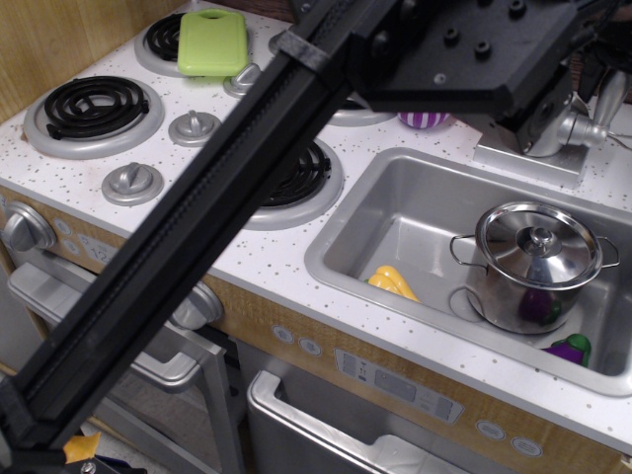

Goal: Turn lever vertical to front

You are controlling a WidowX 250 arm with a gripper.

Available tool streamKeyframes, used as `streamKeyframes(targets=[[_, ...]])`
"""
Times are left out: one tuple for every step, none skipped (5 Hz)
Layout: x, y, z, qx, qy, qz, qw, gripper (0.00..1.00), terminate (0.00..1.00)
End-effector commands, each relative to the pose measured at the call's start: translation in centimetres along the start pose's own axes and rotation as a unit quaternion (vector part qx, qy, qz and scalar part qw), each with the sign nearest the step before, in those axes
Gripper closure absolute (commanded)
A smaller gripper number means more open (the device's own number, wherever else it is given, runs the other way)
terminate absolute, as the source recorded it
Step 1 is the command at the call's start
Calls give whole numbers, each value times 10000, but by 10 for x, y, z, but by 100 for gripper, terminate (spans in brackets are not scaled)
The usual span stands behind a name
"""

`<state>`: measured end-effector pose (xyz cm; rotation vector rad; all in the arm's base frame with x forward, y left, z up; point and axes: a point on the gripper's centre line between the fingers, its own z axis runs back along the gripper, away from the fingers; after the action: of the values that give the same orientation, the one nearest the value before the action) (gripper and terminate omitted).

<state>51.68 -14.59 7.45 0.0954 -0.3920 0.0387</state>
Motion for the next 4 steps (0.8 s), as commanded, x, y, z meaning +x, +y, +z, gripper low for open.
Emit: streamKeyframes(targets=[[11, 0, 35, -36, -268, 239, 9993, 100, 0], [1, -1, 40, -12, -214, 341, 9992, 100, 0], [-12, -2, 47, 17, -116, 500, 9987, 100, 0], [-26, 1, 48, -38, -26, 645, 9979, 100, 0]])
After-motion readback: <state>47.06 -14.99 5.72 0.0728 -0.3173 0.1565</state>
